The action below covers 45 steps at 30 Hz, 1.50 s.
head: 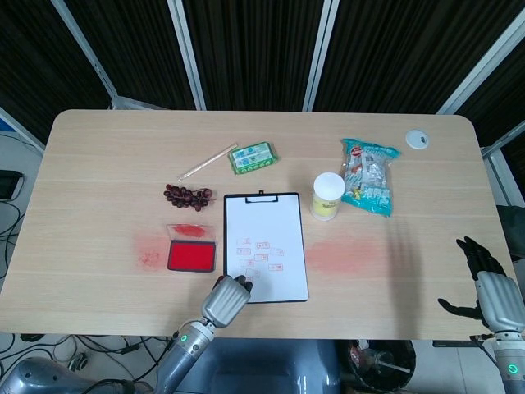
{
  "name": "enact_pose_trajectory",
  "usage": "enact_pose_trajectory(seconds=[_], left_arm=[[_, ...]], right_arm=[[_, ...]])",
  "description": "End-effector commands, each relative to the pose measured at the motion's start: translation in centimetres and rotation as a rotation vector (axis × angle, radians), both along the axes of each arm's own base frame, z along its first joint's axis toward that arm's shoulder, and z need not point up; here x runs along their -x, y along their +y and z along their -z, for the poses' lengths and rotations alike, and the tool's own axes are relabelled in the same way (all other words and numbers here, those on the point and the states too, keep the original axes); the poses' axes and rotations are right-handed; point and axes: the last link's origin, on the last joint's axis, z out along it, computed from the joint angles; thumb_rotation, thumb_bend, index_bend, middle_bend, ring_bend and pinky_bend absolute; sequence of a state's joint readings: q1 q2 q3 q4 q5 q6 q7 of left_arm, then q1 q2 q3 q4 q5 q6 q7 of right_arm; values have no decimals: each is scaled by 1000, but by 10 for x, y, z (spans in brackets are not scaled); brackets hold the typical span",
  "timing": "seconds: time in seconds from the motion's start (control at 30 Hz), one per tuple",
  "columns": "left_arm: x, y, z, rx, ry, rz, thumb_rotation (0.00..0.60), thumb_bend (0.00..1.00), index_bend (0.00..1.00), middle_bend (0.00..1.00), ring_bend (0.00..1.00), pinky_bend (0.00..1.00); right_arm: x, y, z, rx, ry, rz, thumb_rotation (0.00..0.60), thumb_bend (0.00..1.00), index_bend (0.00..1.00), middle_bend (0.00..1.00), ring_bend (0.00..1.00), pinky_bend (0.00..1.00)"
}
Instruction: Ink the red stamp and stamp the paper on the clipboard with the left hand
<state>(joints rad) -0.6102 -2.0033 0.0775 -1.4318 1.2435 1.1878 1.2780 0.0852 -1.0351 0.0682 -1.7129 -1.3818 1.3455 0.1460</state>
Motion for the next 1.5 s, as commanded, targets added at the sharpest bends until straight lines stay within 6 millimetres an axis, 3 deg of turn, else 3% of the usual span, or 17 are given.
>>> enact_pose_trajectory(seconds=[0.03, 1.03, 1.23, 1.5], left_arm=[[-1, 0, 0, -2, -1, 2, 600, 469, 731, 795, 956, 1000], [-22, 12, -22, -55, -58, 35, 600, 468, 728, 792, 956, 1000], [-21, 16, -34, -77, -72, 35, 600, 468, 727, 791, 956, 1000], [-9, 22, -67, -109, -102, 14, 600, 468, 726, 791, 956, 1000]], right_arm=[[0, 0, 0, 0, 0, 0, 600, 139, 0, 0, 0, 135], [1, 0, -1, 2, 1, 3, 600, 137, 0, 0, 0, 135], [1, 0, -1, 4, 2, 4, 600, 137, 0, 0, 0, 135], [1, 0, -1, 4, 6, 2, 600, 137, 0, 0, 0, 135]])
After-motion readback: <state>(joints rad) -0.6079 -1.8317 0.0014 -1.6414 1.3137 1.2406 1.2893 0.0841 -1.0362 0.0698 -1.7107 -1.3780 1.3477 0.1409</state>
